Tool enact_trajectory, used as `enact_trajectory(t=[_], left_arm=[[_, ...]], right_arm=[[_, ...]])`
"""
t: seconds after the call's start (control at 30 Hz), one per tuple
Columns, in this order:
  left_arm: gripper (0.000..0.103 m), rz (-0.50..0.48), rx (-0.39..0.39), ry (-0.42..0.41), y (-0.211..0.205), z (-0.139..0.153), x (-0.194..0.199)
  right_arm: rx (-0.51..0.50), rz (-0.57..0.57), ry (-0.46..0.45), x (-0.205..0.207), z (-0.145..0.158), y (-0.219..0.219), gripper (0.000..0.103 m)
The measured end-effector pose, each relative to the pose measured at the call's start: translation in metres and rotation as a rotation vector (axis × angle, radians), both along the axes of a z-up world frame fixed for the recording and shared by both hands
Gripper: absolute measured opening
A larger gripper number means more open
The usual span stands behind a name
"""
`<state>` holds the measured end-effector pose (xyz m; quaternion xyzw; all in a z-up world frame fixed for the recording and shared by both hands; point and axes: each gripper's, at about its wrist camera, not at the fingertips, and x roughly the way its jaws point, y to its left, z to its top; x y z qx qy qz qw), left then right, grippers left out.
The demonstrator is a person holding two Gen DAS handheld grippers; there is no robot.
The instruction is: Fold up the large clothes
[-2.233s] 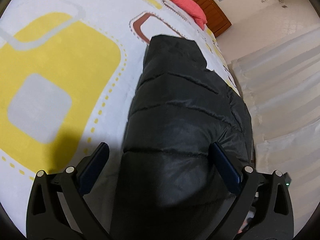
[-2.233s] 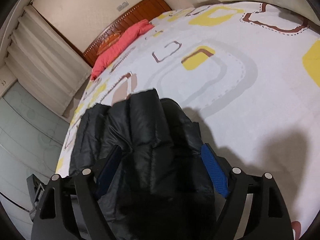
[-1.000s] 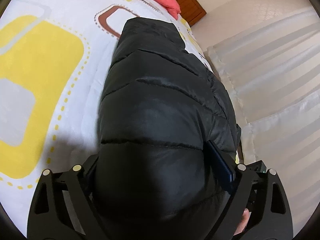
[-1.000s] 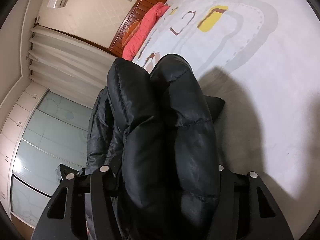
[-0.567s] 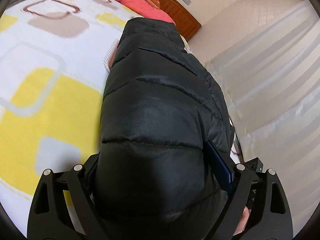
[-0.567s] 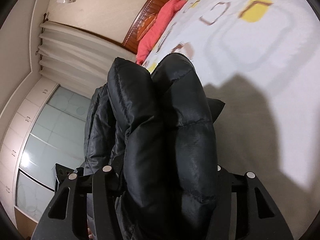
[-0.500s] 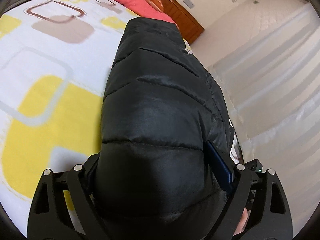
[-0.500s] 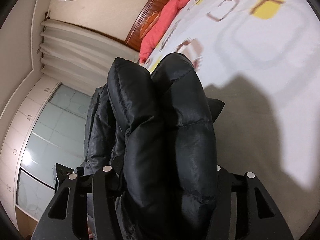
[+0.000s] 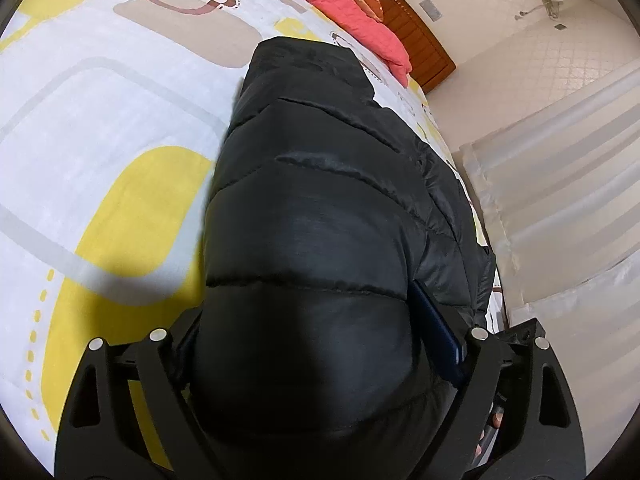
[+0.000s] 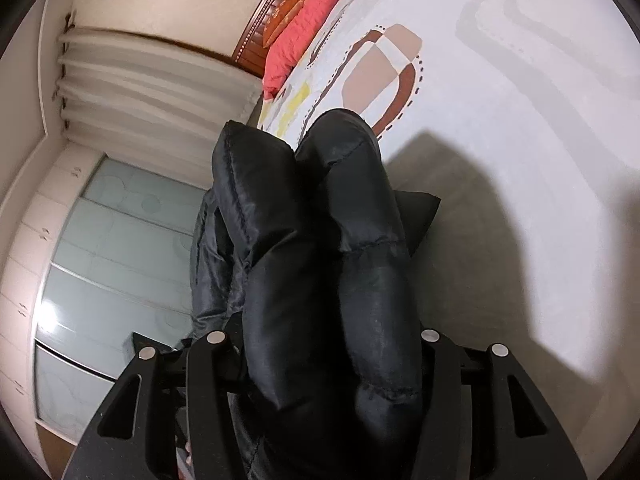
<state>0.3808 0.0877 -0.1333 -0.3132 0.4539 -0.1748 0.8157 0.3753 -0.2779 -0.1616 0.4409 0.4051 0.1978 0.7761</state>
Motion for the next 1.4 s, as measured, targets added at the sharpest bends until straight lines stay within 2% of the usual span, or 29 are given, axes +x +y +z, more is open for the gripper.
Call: enact_trajectory(t=[0.07,0.17,0.3,0.47,0.5,0.53,0.63,0.73,0.9,1.03,1.17,1.27,1.4], left_arm=[[0.09,-0.001,-0.015,0.004,0.005,0.002,-0.004],[0.091,0.026,0.004,-0.003,0.02,0.01,-0.017],[0.094,0.049,0.004,-0.019,0.027,0.015,-0.02],[0.094,0.059,-0.019,0.036,0.018,0.007,0.002],[0.094,0.061,-0.013,0.041,0.015,0.006,0.006],[0.094,0.063,0.001,0.049,0.013,0.003,0.009],[0.094,0.062,0.051,0.068,0.006,-0.001,0.018],[0.094,0.064,0.089,0.078,0.001,-0.009,0.019],[0.095,0.066,0.102,0.091,0.0,-0.019,0.021],[0.096,0.064,0.113,0.087,0.0,-0.015,0.016],[0.097,0.056,0.084,0.093,0.005,-0.006,0.014],[0.099,0.066,0.123,0.075,0.006,0.003,0.01],[0.099,0.085,0.176,0.051,0.008,0.015,-0.008]], right_arm=[[-0.02,0.0,0.014,0.002,0.004,-0.001,0.063],[-0.048,-0.001,0.012,-0.001,0.013,-0.003,0.073],[-0.05,-0.027,-0.014,0.004,0.027,-0.011,0.078],[0.022,-0.089,0.013,0.025,0.027,-0.022,0.077],[0.024,-0.098,0.035,0.034,0.024,-0.022,0.073],[0.014,-0.103,0.055,0.03,0.02,-0.025,0.054],[0.012,-0.092,0.11,0.038,0.004,-0.022,0.046],[0.011,-0.092,0.116,0.04,-0.011,-0.02,0.044],[0.038,-0.096,0.115,0.038,-0.023,-0.019,0.044],[0.044,-0.093,0.111,0.041,-0.024,-0.019,0.045],[0.085,-0.091,0.095,0.037,-0.02,-0.022,0.056],[0.075,-0.092,0.086,0.029,-0.01,-0.024,0.068],[0.027,-0.107,0.082,0.012,0.002,-0.026,0.069]])
